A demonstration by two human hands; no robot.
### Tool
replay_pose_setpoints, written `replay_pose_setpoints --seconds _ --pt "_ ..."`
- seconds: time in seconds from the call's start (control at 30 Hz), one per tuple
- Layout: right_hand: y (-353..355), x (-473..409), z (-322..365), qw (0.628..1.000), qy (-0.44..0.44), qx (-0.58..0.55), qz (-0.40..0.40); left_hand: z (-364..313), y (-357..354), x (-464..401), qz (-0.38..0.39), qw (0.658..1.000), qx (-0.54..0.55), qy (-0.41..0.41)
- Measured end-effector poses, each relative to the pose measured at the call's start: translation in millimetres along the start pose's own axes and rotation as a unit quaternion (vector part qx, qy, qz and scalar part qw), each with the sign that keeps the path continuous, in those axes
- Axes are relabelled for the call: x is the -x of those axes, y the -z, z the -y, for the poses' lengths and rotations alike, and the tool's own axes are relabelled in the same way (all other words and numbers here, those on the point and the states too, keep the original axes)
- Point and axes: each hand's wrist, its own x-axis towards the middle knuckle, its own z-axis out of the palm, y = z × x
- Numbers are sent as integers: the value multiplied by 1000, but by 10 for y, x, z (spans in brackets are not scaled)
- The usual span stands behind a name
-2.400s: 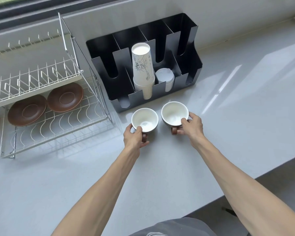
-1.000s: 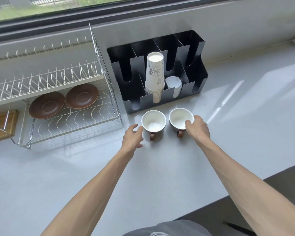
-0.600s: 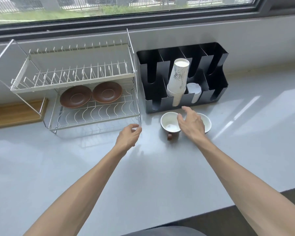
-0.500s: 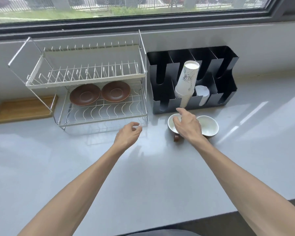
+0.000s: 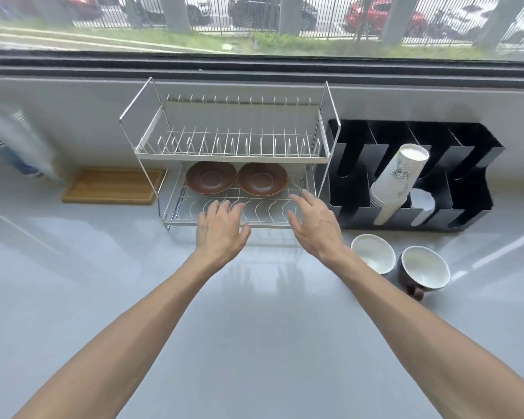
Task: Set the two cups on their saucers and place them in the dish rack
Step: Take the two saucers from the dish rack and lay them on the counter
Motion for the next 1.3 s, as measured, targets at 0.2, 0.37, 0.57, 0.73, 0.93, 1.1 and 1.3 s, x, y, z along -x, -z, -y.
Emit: replay_pose_setpoints --seconds 0.2,0.37,0.57,0.73,0.93,1.1,1.3 --pt "-162 -259 116 1000 9 7 -4 121 -11 -224 -13 999 -30 5" --pt "-294 -578 94 1000 -13 -11 14 135 -100 -546 7 999 -37 20" --pt "-461 -1056 71 1000 -12 -16 -4 148 -272 -982 8 999 -8 48" --pt "-647 -1388 12 999 -40 -6 25 155 -418 -1208 21 996 34 76" --pt "-817 -1689 -40 997 -70 -15 40 140 -509 -1417 46 989 77 115" --pt "-889 -1839 -81 992 -102 -17 75 118 -589 -1574 33 981 132 140" --pt "-949 -1945 -61 991 -100 6 86 123 -609 -1683 39 976 155 149"
